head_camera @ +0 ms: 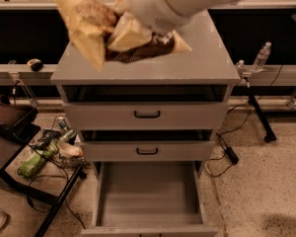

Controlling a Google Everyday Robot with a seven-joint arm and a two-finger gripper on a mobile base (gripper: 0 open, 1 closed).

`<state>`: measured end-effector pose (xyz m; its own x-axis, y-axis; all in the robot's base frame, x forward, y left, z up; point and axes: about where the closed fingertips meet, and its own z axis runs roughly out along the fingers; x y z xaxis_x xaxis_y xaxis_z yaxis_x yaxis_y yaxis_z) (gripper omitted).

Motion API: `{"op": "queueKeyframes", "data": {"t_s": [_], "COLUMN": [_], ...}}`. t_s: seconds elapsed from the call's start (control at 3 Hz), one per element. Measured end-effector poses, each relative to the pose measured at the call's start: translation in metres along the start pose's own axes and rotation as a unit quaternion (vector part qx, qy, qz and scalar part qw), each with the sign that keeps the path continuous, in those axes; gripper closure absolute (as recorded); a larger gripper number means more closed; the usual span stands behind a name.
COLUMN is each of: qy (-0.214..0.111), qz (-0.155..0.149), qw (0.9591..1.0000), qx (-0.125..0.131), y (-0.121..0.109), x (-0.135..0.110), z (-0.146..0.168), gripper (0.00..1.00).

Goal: Place brown chip bag into bottom drawer

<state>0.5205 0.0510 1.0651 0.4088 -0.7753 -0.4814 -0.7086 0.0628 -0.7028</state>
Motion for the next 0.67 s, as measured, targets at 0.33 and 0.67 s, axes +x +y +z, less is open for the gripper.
{"op": "queueKeyframes", "data": {"t_s": [0.33,0.67], "qy": [0.017,0.035], "qz": [0.092,0.112], "qw": [0.9941,0.9892], "qx": [-0.055,-0.087], "y": [0.08,0.121], "x": [0.064,0.086], "z": [0.007,0.016], "gripper": [1.0,1.0]}}
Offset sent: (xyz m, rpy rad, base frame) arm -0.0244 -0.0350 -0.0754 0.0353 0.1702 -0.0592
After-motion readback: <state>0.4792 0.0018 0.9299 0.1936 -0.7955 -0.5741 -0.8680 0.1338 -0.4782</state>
